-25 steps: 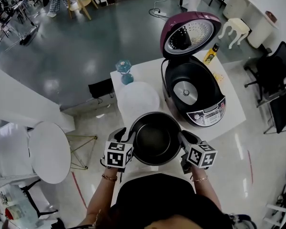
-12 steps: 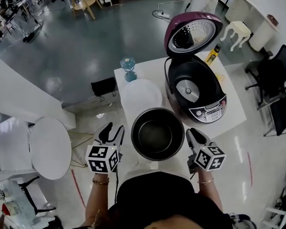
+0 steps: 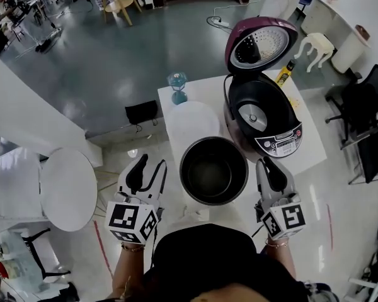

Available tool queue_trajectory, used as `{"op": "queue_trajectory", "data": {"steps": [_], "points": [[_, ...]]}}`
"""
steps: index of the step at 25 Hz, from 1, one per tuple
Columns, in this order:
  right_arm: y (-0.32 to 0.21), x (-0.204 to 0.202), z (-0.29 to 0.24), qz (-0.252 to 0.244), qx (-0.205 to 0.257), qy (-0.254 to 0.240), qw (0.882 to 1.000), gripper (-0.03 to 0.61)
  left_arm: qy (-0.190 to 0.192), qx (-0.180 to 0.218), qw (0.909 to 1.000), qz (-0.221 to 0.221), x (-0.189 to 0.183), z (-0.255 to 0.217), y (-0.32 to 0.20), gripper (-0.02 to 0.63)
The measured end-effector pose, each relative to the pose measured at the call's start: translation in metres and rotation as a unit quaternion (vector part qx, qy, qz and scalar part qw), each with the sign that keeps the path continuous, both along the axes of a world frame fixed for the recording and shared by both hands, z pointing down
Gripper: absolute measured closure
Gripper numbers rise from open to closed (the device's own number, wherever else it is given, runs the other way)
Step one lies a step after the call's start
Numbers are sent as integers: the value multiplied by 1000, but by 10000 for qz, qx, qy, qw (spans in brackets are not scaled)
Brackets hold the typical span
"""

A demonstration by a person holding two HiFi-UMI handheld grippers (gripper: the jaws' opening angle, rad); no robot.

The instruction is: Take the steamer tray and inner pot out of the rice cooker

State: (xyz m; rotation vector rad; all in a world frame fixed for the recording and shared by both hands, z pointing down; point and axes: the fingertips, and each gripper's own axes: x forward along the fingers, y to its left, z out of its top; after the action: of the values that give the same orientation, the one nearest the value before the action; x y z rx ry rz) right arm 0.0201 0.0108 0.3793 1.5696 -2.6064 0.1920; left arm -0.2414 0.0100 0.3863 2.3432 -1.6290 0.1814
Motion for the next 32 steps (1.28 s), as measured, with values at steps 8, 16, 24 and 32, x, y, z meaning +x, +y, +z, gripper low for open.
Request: {"op": "queue_trajectory", "data": {"steps": [8,16,24,32], "points": [[14,-15,-24,-27,474,-192,9987,522,117,590,9982,-79,2,-20,21,561],[21,-29,-24,-149,513,-241,9983,538,175,620,9979,-80,-2,-24,31,595],[23,-26,-20,-79,475,-204,9986,546,-128,605,9980,86,7,-17,36,611],[27,-26,-23,-102,465,-161,9987,572,-185,556,9983,78,8,-14,42,611]]}}
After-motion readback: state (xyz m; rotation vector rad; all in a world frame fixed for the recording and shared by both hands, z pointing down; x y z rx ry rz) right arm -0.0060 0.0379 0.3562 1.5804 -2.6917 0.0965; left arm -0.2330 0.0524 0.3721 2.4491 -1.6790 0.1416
